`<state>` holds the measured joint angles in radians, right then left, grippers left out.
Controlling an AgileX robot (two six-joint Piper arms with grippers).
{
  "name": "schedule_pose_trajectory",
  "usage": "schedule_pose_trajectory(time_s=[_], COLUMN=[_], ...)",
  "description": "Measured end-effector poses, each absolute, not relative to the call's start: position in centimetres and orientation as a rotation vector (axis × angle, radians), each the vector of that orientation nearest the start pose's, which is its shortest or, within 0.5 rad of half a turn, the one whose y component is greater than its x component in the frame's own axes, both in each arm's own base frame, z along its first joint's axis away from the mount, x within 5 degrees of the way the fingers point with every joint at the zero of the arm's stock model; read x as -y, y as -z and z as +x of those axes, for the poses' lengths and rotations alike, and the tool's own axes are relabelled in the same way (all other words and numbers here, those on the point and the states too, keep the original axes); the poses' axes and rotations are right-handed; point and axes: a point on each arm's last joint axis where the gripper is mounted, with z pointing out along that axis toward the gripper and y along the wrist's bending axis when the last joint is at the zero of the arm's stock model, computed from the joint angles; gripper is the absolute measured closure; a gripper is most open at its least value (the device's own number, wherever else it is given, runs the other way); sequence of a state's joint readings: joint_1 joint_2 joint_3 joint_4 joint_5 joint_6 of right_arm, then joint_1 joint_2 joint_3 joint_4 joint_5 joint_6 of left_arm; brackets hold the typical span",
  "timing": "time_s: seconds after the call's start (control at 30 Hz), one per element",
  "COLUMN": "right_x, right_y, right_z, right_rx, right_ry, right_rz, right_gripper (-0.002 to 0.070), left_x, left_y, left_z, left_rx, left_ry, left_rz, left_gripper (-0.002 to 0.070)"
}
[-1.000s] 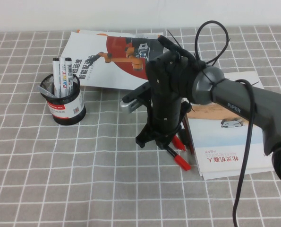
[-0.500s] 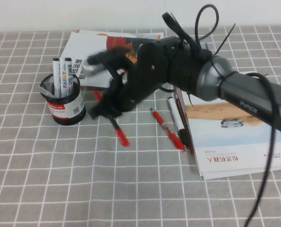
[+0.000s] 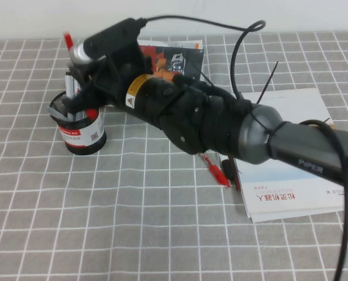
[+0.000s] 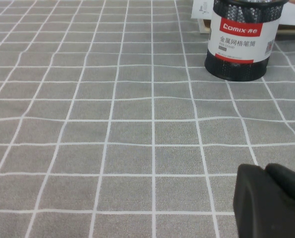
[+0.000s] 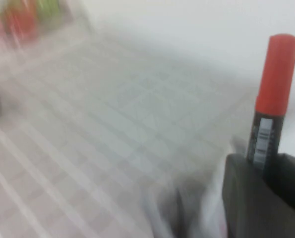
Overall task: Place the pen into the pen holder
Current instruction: Place the pen onto the pen holder
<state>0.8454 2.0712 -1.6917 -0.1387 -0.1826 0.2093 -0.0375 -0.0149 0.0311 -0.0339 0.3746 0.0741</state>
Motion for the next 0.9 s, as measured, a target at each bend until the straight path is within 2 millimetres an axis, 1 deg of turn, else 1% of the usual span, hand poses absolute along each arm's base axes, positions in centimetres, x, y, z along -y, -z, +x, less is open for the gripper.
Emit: schedule_pose_trajectory(time_s=[0.1, 0.17, 0.27, 0.3, 0.33, 0.4, 0.5, 0.57, 0.63, 0.7, 0.77, 0.83, 0.87, 0.9], right_x=[-38.8, -39.4, -40.5, -40.7, -41.2, -41.6, -42.1, -42.0, -41.9, -41.7, -41.5, -41.2, -41.1, -41.0], right_y=[-29.4, -29.2, -28.3, -28.3, -27.6, -27.2, -25.8, -24.8, -24.1, -23.7, -23.7, -23.6, -23.7, -23.9], right_z=[33.5, 33.9, 34.7, 34.9, 35.5, 36.2, 37.4, 38.0, 38.4, 38.6, 38.9, 39.0, 39.0, 38.9], right_rx=[-1.461, -1.421, -1.398, -1.39, -1.39, -1.381, -1.415, -1.455, -1.501, -1.535, -1.56, -1.598, -1.622, -1.65], right_ry=[-0.784, -0.806, -0.818, -0.82, -0.818, -0.818, -0.807, -0.8, -0.788, -0.777, -0.767, -0.749, -0.74, -0.727], right_rz=[-0.644, -0.637, -0.631, -0.628, -0.626, -0.617, -0.602, -0.587, -0.58, -0.576, -0.573, -0.575, -0.578, -0.582], right_gripper=[0.0628, 0.0628, 0.0628, 0.0628, 0.0628, 0.0628, 0.0628, 0.0615, 0.0566, 0.0479, 0.0369, 0.0296, 0.0277, 0.0273], left_x=[0.3, 0.3, 0.3, 0.3, 0.3, 0.3, 0.3, 0.3, 0.3, 0.3, 0.3, 0.3, 0.3, 0.3], left_y=[-17.0, -17.0, -17.0, -17.0, -17.0, -17.0, -17.0, -17.0, -17.0, -17.0, -17.0, -17.0, -17.0, -17.0], left_z=[5.2, 5.2, 5.2, 5.2, 5.2, 5.2, 5.2, 5.2, 5.2, 5.2, 5.2, 5.2, 5.2, 5.2], left_rx=[-1.872, -1.872, -1.872, -1.872, -1.872, -1.872, -1.872, -1.872, -1.872, -1.872, -1.872, -1.872, -1.872, -1.872], left_ry=[0.008, 0.008, 0.008, 0.008, 0.008, 0.008, 0.008, 0.008, 0.008, 0.008, 0.008, 0.008, 0.008, 0.008], left_rz=[0.084, 0.084, 0.084, 0.084, 0.084, 0.084, 0.084, 0.084, 0.084, 0.084, 0.084, 0.084, 0.084, 0.084], left_gripper=[0.0678, 0.0678, 0.0678, 0.0678, 0.0678, 0.0678, 0.0678, 0.0678, 0.0678, 0.0678, 0.0678, 0.0678, 0.0678, 0.0678])
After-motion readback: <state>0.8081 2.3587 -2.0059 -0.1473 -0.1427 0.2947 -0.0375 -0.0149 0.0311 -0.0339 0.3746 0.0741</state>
